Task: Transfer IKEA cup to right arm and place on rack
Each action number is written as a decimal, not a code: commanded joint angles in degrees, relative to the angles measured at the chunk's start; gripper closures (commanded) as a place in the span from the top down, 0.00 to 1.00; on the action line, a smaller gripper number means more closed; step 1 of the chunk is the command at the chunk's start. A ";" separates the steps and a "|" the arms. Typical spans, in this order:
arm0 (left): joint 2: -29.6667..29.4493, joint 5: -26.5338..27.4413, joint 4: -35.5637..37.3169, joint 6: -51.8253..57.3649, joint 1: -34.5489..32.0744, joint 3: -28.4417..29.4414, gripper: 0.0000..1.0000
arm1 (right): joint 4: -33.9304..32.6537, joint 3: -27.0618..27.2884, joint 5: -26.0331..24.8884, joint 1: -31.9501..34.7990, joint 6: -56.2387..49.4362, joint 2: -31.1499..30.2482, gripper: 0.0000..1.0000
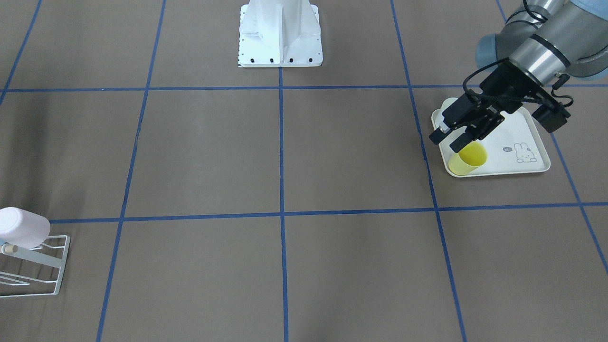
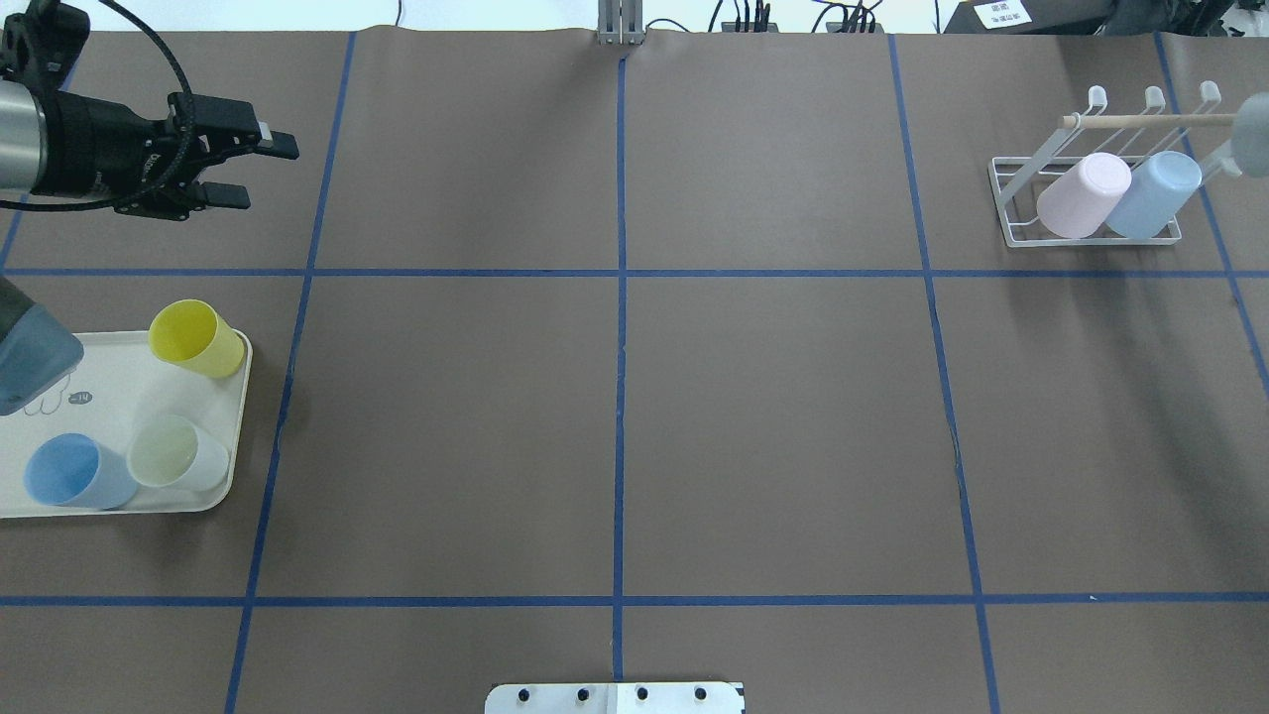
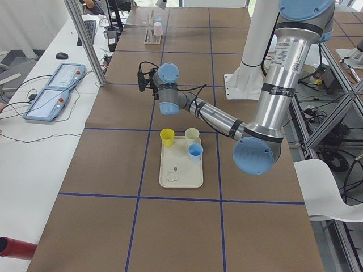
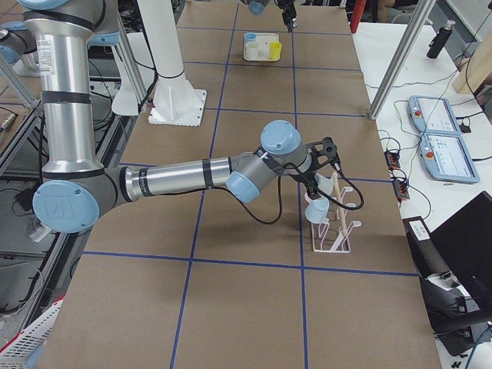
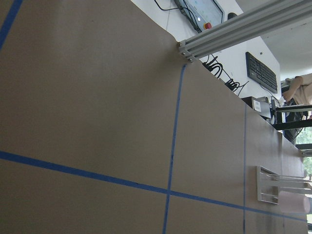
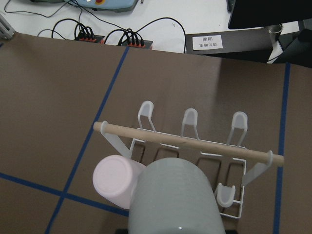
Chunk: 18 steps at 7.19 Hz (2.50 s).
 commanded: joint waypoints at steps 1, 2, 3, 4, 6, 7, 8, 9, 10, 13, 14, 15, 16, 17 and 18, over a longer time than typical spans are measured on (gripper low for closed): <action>0.24 -0.15 3.36 4.57 -0.71 0.05 1.00 | -16.61 -1.90 0.83 1.48 -7.77 3.41 0.00; 0.33 -0.15 3.36 4.48 -0.71 0.14 1.00 | -17.97 -6.27 1.43 1.30 -10.56 5.78 0.00; 0.42 -0.15 3.36 4.48 -0.53 0.05 1.00 | -18.16 -10.93 1.70 0.87 -11.37 8.24 0.00; 0.33 -0.06 3.36 4.48 -0.53 0.05 1.00 | -18.16 -13.50 1.79 0.43 -11.38 10.00 0.00; 0.16 -0.06 3.36 4.48 -0.53 -0.12 1.00 | -18.16 -15.01 1.79 -0.28 -11.38 10.28 0.00; 0.07 0.03 3.36 4.48 -0.53 -0.21 1.00 | -18.07 -15.98 1.88 -0.54 -11.38 10.46 0.00; 0.16 -0.06 3.36 4.48 -0.53 -0.21 1.00 | -18.16 -16.51 1.79 -0.98 -11.38 10.90 0.00; 0.07 0.03 3.36 4.48 -0.53 -0.21 1.00 | -18.07 -18.60 1.88 -1.33 -11.38 12.81 0.00; 0.07 -0.06 3.36 4.39 -0.53 -0.21 1.00 | -17.98 -20.10 2.05 -1.51 -11.38 13.27 0.00; 0.07 -0.06 3.36 4.48 -0.53 -0.21 1.00 | -18.07 -20.82 1.79 -2.91 -11.29 14.14 0.00; 0.07 0.03 3.36 4.39 -0.53 -0.21 1.00 | -18.07 -22.47 1.70 -3.44 -11.29 15.11 0.00; 0.07 0.03 3.36 4.39 -0.53 -0.21 1.00 | -18.07 -24.49 1.70 -3.79 -11.38 16.34 0.00; 0.07 0.11 3.36 4.39 -0.53 -0.56 1.00 | -18.07 -25.56 1.70 -4.14 -11.38 17.31 0.00; 0.24 0.11 3.36 4.39 -0.53 -0.91 1.00 | -18.07 -26.09 1.53 -4.58 -11.38 17.40 0.00; 0.24 0.11 3.36 4.39 -0.53 -0.91 1.00 | -18.07 -26.70 1.53 -4.85 -11.38 17.93 0.11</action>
